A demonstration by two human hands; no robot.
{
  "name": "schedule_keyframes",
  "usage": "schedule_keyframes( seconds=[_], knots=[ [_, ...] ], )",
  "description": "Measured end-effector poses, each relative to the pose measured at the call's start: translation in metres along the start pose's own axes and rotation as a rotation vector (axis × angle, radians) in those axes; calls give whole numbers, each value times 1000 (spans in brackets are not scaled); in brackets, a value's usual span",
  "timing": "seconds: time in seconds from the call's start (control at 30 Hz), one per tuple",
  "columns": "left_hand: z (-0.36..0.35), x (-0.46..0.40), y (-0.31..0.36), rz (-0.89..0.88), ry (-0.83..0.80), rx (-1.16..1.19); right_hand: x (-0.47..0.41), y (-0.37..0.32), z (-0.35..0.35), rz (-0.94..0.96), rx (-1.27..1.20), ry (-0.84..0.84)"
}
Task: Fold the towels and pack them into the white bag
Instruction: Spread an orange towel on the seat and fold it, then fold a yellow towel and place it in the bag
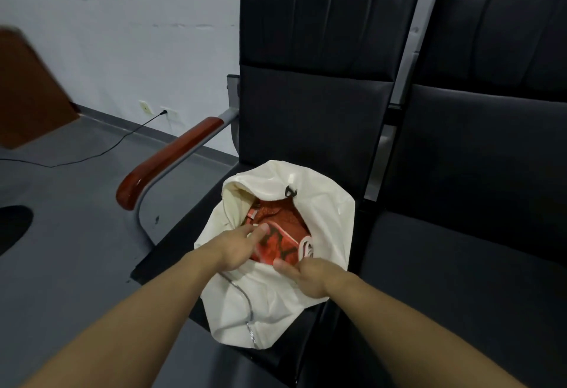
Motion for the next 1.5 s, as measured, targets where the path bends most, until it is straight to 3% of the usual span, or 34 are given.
schedule_keyframes(
  seconds=[0.1, 0.27, 0.4, 0.5, 0.57, 0.73, 0.87, 0.97, 1.07, 1.3, 1.5],
  knots=[
    [-8, 9, 16, -62, -71, -116, 5, -2, -2, -31, 55, 2],
    [-22, 13, 25, 1, -209, -256, 15, 4, 9, 6, 210, 18],
    [-19, 13, 34, -62, -114, -292, 25, 6, 37, 120, 285, 402],
    [-24, 1, 36, -43, -84, -265, 38, 11, 54, 181, 357, 509],
    [-31, -5, 39, -33, -68, -215, 44, 21, 57, 128, 253, 493],
    [-46, -10, 58, -76, 28, 7, 46, 66, 60, -55, -272, 508],
    [-51, -6, 80, -129, 164, -165, 71, 106, 69, -69, -200, 531],
    [-60, 12, 122, -225, 263, -336, 102, 155, 77, -144, -131, 537],
    [-89, 33, 184, -365, 269, -295, 146, 212, 86, -246, -110, 594],
    [-196, 93, 321, -580, 81, -283, 266, 314, 80, -438, -41, 679],
    [-274, 130, 392, -641, -52, -370, 353, 400, 57, -611, -62, 653]
  ],
)
Point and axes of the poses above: each hand's wrist, its own x-axis away from the middle knuckle, its own z-axis out of the back of the hand, y = z × x, the point moved 5 cm from there along -x, towards the middle knuckle, and after that the axes turned 4 degrees about y, right-handed, at the moved point
